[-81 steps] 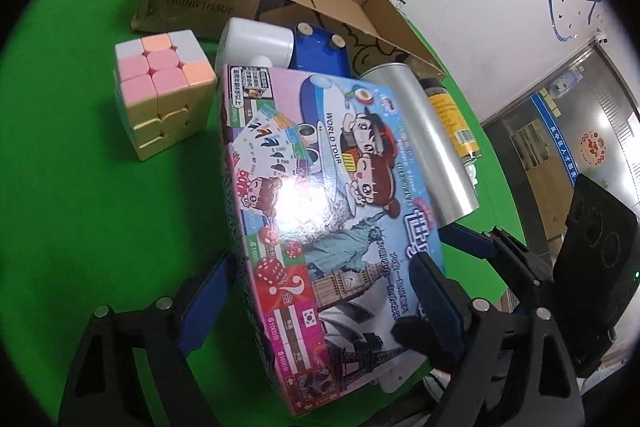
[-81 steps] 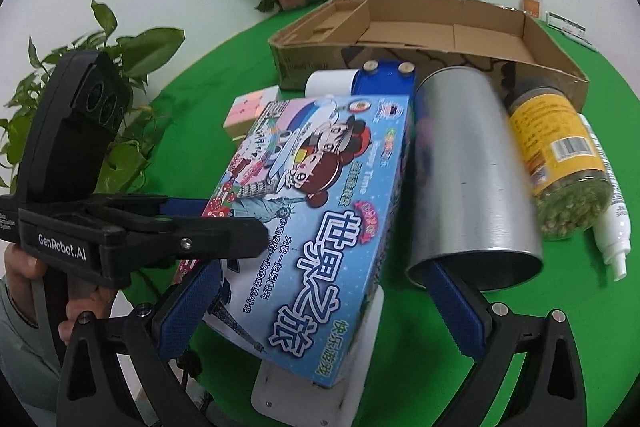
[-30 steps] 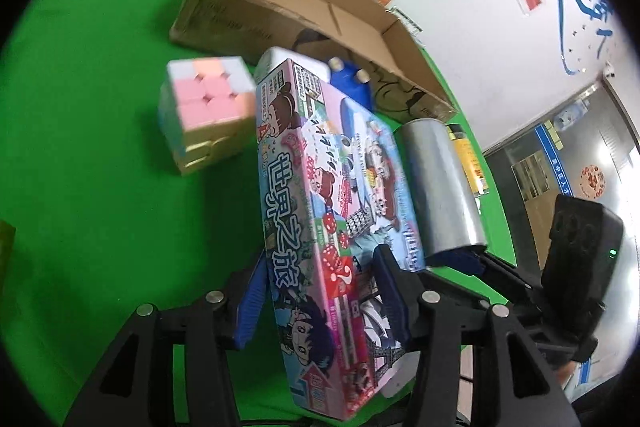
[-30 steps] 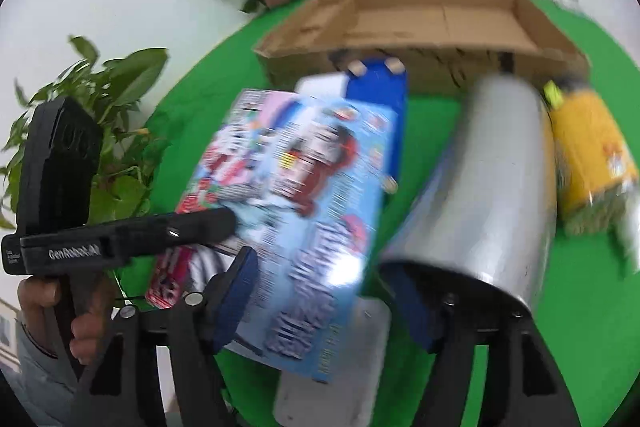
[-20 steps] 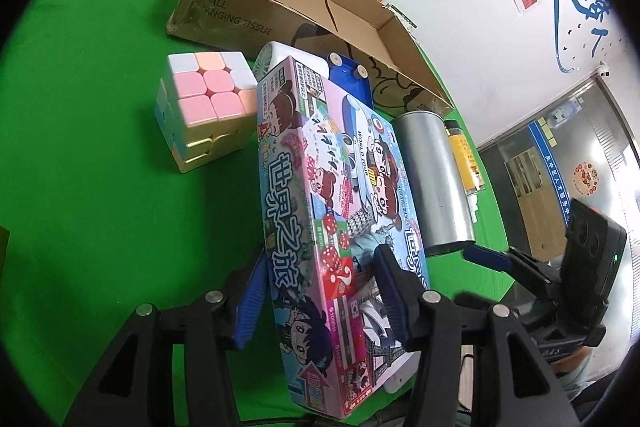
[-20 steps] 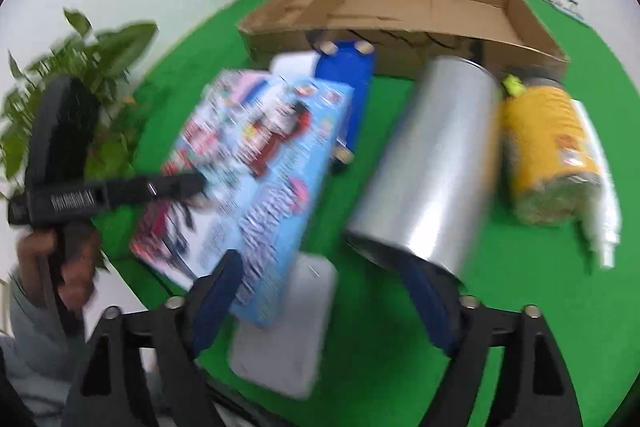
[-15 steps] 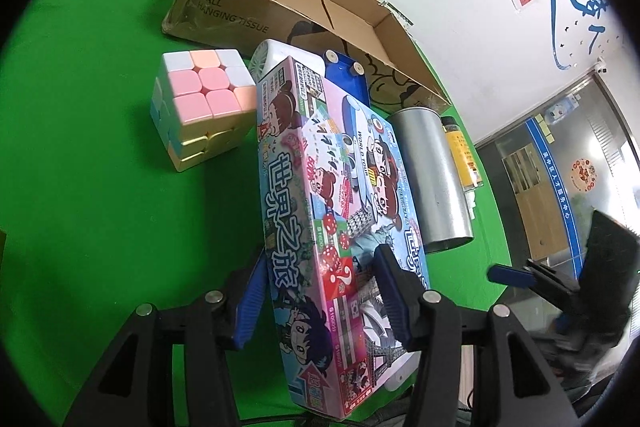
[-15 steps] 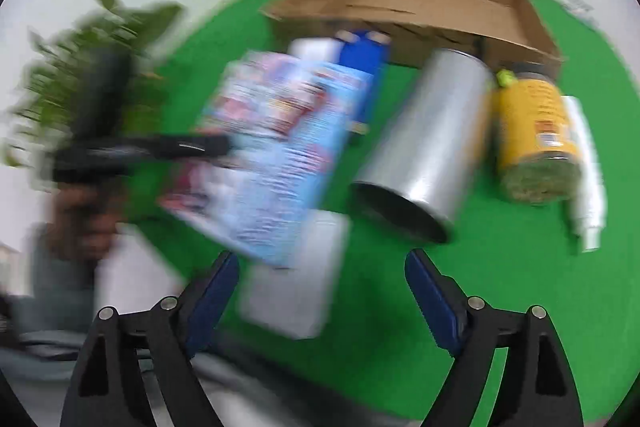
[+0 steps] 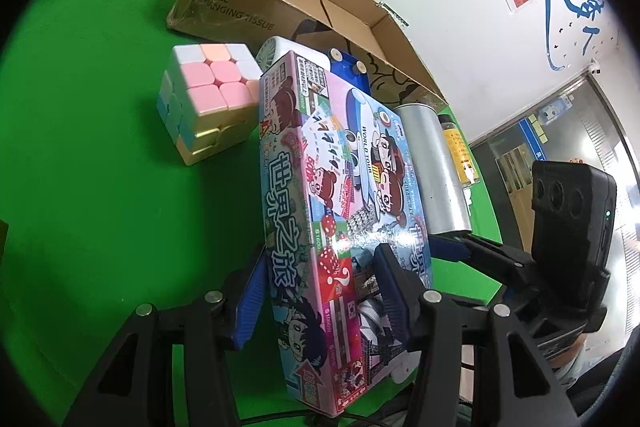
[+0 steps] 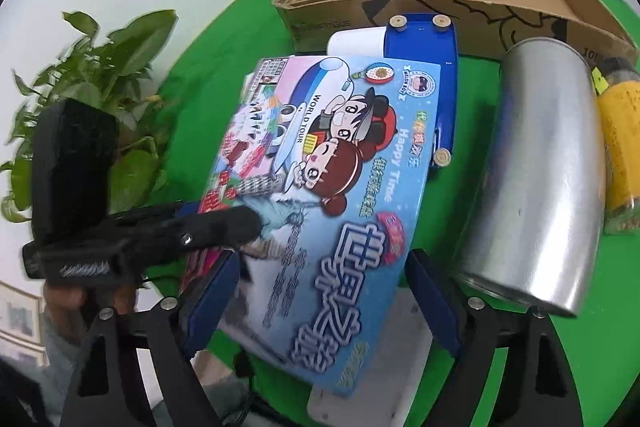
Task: Organize rigid objects
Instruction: 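Grasp the colourful game box with the right tool, then lift the game box and lower it into the large cardboard box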
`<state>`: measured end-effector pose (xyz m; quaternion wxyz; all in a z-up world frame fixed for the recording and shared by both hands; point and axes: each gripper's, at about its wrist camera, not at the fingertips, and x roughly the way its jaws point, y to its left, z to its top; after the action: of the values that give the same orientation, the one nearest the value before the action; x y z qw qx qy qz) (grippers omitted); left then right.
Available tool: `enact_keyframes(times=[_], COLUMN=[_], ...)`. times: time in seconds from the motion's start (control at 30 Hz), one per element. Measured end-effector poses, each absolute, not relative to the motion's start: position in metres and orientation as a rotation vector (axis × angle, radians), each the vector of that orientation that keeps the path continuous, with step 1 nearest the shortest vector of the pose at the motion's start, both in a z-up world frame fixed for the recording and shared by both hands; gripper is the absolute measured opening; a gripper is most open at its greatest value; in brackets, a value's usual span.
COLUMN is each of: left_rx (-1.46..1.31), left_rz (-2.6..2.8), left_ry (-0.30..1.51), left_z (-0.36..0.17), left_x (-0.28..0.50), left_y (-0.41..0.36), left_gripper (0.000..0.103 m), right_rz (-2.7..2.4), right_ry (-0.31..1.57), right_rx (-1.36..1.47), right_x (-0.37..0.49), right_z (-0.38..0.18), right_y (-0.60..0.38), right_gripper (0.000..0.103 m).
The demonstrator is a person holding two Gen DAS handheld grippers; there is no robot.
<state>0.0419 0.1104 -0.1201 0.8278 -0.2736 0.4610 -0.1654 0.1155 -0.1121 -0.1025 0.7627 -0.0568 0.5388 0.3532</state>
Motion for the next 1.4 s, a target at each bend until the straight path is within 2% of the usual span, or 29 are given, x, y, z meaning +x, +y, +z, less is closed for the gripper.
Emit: enact_keyframes(times=[0.33, 0.53, 0.9, 1.1, 1.4], left_rx=[-0.475, -0.399, -0.294, -0.292, -0.306], left_rz=[-0.338, -0.333, -0.343, -0.322, -0.316], left_ry=[0.881, 0.761, 0.563, 0.559, 0.626], left_z=[-0.09, -0.035, 0.084, 0.115, 0.106], left_x=[0.033, 0.044, 0.122, 0.17, 0.217], left_y=[0.103, 0.093, 0.088, 0.098, 0.102], left_gripper=[0.051, 0.051, 0.051, 0.051, 0.051], right_rz=[0.736, 0.718, 0.687, 0.705, 0.706], right_ry=[1.069, 0.908, 0.679, 0.679, 0.753], right_rx=[-0.099, -0.074, -0.137, -0.141, -0.129], right_x=[0.103, 0.108, 0.18, 0.232, 0.287], right_z=[-0.089, -0.037, 0.092, 0.129, 0.127], right_y=[-0.114, -0.122, -0.113, -0.1, -0.082], right_gripper=[0.085, 0.084, 0.083, 0.083, 0.083])
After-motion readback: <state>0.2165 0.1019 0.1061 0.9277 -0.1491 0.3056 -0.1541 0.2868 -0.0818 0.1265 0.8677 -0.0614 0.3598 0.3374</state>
